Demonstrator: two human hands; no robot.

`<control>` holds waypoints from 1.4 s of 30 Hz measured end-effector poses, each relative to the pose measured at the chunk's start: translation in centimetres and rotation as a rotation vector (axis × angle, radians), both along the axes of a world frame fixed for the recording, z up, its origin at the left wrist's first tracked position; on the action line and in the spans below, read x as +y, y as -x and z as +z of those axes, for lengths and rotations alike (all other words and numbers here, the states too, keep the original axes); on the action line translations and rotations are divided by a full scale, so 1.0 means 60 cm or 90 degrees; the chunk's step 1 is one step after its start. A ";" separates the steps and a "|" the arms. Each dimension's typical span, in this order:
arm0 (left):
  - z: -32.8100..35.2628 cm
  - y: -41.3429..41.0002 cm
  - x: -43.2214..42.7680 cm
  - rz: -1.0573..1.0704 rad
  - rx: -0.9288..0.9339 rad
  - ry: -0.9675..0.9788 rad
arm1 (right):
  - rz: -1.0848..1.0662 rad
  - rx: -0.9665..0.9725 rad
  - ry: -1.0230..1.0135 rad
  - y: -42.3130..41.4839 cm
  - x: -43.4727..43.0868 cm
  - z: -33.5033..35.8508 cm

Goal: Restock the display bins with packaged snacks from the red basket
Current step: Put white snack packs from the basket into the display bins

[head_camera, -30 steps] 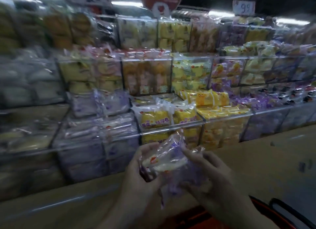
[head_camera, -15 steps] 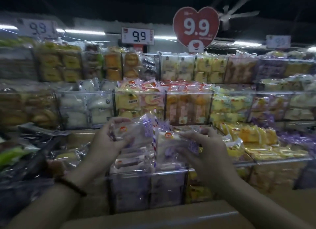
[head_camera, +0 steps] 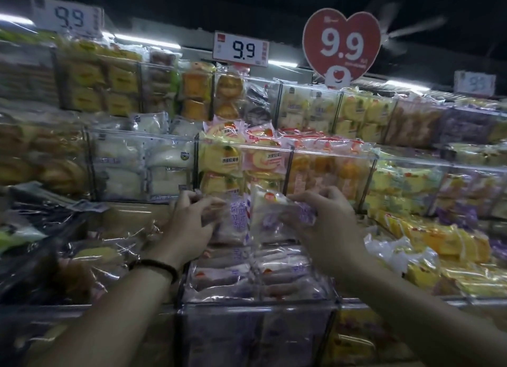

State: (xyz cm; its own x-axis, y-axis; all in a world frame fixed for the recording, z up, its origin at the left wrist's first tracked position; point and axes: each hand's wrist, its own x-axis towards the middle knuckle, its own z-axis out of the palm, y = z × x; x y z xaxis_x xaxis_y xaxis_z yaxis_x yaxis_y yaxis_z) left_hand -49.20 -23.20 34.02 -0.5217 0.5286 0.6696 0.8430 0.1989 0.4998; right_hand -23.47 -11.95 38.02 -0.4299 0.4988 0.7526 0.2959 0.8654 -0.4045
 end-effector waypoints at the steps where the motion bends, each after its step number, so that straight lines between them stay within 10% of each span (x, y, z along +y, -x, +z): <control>1: 0.000 -0.001 -0.001 -0.005 -0.002 0.010 | -0.011 -0.008 -0.014 0.013 0.004 0.008; 9: 0.003 -0.024 -0.015 -0.037 -0.017 0.054 | -0.230 -0.391 -0.028 0.103 0.045 0.005; 30: 0.007 -0.032 -0.001 0.042 0.125 0.106 | -0.103 -0.301 0.048 0.118 -0.002 -0.034; 42: 0.052 -0.104 -0.044 0.128 0.205 0.143 | -0.005 -0.213 -0.029 -0.117 -0.032 0.042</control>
